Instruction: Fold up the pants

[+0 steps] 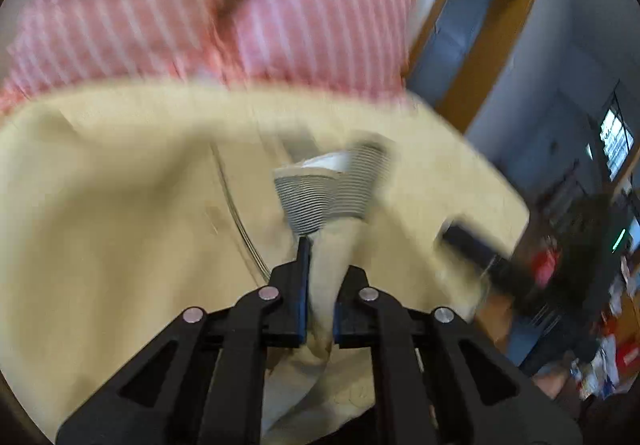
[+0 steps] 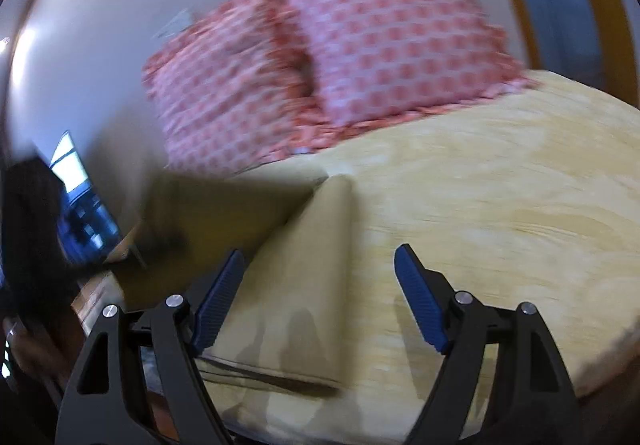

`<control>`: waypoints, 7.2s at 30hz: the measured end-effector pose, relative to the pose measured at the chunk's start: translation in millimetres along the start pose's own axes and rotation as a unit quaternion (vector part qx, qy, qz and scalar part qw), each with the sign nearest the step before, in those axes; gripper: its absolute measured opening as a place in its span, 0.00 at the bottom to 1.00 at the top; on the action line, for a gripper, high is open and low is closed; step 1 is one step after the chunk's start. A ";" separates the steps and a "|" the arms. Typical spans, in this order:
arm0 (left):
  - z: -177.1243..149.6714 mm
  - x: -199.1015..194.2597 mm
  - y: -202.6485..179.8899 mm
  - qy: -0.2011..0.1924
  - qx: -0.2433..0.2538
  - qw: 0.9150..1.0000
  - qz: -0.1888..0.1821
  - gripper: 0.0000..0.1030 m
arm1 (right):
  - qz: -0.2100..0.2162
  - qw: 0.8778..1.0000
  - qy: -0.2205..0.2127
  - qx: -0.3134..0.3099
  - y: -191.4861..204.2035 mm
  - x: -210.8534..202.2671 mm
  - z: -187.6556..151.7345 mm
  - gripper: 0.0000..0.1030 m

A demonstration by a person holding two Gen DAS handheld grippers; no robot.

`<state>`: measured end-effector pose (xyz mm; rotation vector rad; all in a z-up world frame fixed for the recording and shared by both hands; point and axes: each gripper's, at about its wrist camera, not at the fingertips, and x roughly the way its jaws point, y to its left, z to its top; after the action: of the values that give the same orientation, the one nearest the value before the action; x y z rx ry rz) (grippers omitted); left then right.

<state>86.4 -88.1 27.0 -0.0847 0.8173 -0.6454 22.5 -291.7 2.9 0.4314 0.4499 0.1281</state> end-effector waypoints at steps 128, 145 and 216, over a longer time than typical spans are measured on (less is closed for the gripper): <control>-21.2 -83.9 96.0 -0.067 -0.040 0.971 0.227 0.98 | -0.055 0.982 0.106 -0.148 95.5 90.4 -4.8 0.99; -53.2 -64.0 85.0 -0.056 -0.026 0.959 0.275 0.98 | -0.118 0.974 0.100 -0.164 110.2 89.6 -44.6 0.99; -55.8 -65.2 89.1 -0.067 -0.026 0.959 0.275 0.98 | -0.118 0.975 0.093 -0.165 108.1 89.0 -43.2 0.99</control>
<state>59.1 30.2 3.3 0.0517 0.6832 -0.0899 80.0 -159.1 -20.7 0.0370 0.6489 0.0122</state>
